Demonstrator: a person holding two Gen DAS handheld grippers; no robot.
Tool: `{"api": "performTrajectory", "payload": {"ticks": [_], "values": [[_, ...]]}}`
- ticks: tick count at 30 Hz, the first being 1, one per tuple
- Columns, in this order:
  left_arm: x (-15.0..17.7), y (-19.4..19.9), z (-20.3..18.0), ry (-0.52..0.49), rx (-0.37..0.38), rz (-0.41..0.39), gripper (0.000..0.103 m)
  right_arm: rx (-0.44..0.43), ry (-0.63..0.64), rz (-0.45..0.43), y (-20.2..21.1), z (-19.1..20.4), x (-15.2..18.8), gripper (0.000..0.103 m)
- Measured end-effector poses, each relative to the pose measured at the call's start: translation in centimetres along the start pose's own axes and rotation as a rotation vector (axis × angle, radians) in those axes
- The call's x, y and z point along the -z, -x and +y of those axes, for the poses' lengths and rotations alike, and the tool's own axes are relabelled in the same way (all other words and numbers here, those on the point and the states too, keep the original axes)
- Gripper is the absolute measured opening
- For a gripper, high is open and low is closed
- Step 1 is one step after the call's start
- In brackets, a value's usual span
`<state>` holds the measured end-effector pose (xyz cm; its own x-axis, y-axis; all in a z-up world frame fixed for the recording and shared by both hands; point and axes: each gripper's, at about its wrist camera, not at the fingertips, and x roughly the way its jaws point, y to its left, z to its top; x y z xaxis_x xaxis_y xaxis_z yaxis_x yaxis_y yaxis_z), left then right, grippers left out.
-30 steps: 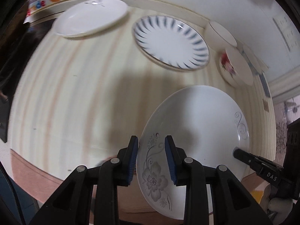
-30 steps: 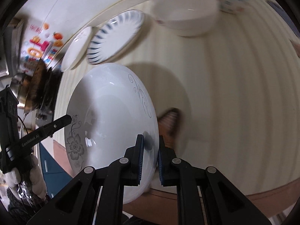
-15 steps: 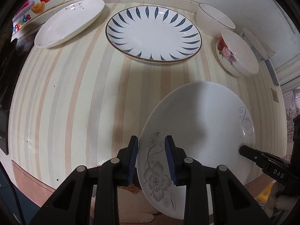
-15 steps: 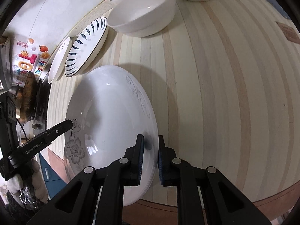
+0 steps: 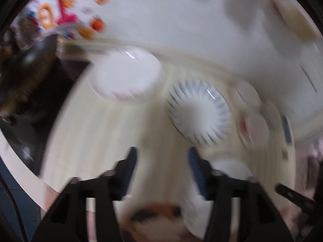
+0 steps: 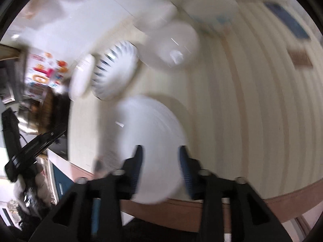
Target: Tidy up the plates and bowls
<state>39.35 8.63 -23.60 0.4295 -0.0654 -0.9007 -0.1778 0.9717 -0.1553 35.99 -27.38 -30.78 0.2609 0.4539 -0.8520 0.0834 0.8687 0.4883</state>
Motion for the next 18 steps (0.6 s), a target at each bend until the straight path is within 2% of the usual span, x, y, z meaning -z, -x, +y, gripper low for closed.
{"api": "performTrajectory", "payload": {"ticks": [2,5,9,12,16,18], "values": [[-2.7,-0.9,2.9,0.036,-0.042,-0.034,0.064,-0.077,0.043,-0.009,-1.4,4.0,-2.5,0.052],[-6.3,-4.2,7.2,0.097,-0.080,-0.026,0.064,-0.089,0.099,-0.021,-5.9,9.7,-6.8,0.052],[-10.0,-9.0,10.6,0.107,-0.162,-0.019,0.064,-0.087,0.147,-0.012,-13.6,16.2,-12.5,0.052],[-11.3,-12.0,12.1,0.098,-0.202,-0.006,0.064,-0.046,0.190,0.022,-20.0,20.1,-16.7,0.052],[-13.0,-14.4,13.1,0.077,-0.225,0.001,0.064,-0.030,0.194,0.067,-25.3,22.3,-19.7,0.052],[-13.7,-15.5,13.4,0.069,-0.225,0.012,0.064,0.017,0.214,0.058,-27.6,23.2,-21.1,0.052]]}}
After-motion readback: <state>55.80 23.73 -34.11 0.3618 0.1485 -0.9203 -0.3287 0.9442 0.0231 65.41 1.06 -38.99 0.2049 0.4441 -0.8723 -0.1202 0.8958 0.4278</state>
